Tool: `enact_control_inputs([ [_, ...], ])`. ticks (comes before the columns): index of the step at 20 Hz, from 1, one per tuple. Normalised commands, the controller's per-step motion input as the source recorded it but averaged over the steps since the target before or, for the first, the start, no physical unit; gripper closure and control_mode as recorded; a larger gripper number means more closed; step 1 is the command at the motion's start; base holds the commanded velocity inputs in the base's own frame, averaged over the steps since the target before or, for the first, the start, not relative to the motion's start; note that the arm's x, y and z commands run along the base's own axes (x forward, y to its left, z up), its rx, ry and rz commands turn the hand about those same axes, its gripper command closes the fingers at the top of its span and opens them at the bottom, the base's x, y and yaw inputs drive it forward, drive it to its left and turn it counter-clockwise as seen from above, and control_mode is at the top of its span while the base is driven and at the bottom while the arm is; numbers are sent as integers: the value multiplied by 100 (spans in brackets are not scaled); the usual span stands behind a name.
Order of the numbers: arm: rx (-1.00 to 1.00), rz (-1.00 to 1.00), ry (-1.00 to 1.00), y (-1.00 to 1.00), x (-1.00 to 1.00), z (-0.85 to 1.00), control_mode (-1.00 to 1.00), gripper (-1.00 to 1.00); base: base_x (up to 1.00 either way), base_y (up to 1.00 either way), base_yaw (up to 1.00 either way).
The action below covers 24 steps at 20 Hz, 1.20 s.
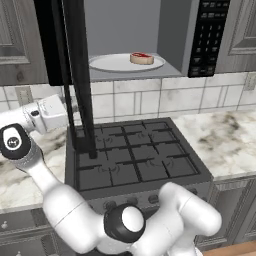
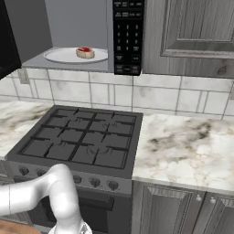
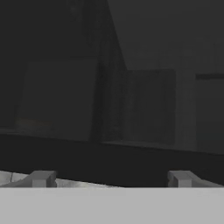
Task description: Close the microwave door.
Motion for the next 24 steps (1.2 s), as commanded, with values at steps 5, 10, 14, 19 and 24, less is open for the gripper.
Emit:
enact_control_inputs([
  [5, 0, 0, -1, -70, 38, 0, -100, -100, 0, 0, 0],
  [10, 0, 1, -1, -69, 42, 0, -100, -100, 0, 0, 0],
  [14, 10, 9, -5, -70, 47, 0, -100, -100, 0, 0, 0],
  [19, 7, 14, 0, -42, 38, 11, -100, -100, 0, 0, 0],
  [24, 4, 18, 0, -27, 26, 24, -100, -100, 0, 0, 0],
])
